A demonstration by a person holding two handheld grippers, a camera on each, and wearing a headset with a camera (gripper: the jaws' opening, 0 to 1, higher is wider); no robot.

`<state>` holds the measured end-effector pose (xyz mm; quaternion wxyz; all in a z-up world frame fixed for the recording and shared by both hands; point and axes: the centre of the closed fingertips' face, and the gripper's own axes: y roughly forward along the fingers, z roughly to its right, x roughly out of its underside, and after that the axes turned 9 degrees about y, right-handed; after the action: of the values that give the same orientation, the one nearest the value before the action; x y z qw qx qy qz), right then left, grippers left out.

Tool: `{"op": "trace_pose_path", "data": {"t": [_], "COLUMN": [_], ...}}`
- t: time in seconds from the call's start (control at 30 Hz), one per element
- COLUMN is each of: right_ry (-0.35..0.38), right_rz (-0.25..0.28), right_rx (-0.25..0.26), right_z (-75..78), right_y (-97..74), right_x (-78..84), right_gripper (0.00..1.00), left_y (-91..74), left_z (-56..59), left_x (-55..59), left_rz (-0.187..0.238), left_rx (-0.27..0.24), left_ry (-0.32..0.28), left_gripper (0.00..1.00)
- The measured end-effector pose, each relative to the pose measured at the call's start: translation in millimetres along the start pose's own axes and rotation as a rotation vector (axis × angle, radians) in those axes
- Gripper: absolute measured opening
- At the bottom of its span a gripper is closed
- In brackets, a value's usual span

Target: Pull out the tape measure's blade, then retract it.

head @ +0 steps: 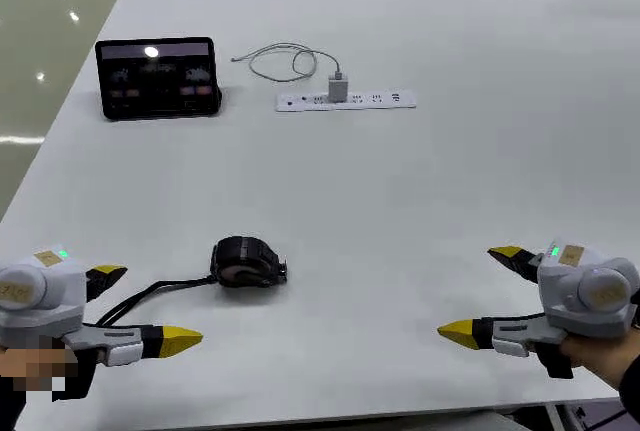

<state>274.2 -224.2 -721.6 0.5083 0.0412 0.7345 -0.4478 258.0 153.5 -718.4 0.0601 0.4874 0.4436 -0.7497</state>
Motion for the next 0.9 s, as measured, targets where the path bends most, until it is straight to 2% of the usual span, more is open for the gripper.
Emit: {"op": "trace_pose_path", "data": {"t": [0.03, 0.1, 0.27, 0.4, 0.5, 0.53, 0.63, 0.9], "right_ry": [-0.004, -0.011, 0.02, 0.037, 0.033, 0.031, 0.036, 0.065], "right_rz": [-0.006, -0.015, -0.018, -0.001, -0.017, -0.026, -0.044, -0.048], "right_rx": [0.001, 0.001, 0.005, 0.014, 0.024, 0.027, 0.026, 0.036], "right_z": [1.1, 1.9, 8.4, 12.3, 12.8, 12.7, 14.0, 15.8], "right_y": [-1.4, -4.7, -13.0, -24.0, -29.4, -31.2, -33.4, -34.7], "right_x": [3.5, 10.2, 17.7, 19.8, 26.7, 30.0, 38.9, 42.5], "right_gripper": [0.86, 0.89, 1.0, 1.0, 1.0, 1.0, 1.0, 1.0], "left_y": [-2.0, -7.8, -15.5, -19.6, -20.9, -21.6, -20.0, -18.3], "left_z": [-2.6, -4.8, -1.6, -0.5, -2.8, -10.3, -7.6, -8.7], "left_x": [-3.2, 0.1, 13.9, 18.8, 18.4, 17.4, 15.0, 7.5], "left_rz": [0.025, 0.012, -0.02, -0.031, -0.029, -0.029, -0.027, -0.019], "left_rx": [-0.017, -0.033, -0.026, -0.026, -0.038, -0.075, -0.056, -0.049], "left_ry": [0.013, 0.034, 0.047, 0.047, 0.045, 0.06, 0.033, 0.046], "left_gripper": [1.0, 1.0, 1.0, 1.0, 1.0, 1.0, 1.0, 1.0]}}
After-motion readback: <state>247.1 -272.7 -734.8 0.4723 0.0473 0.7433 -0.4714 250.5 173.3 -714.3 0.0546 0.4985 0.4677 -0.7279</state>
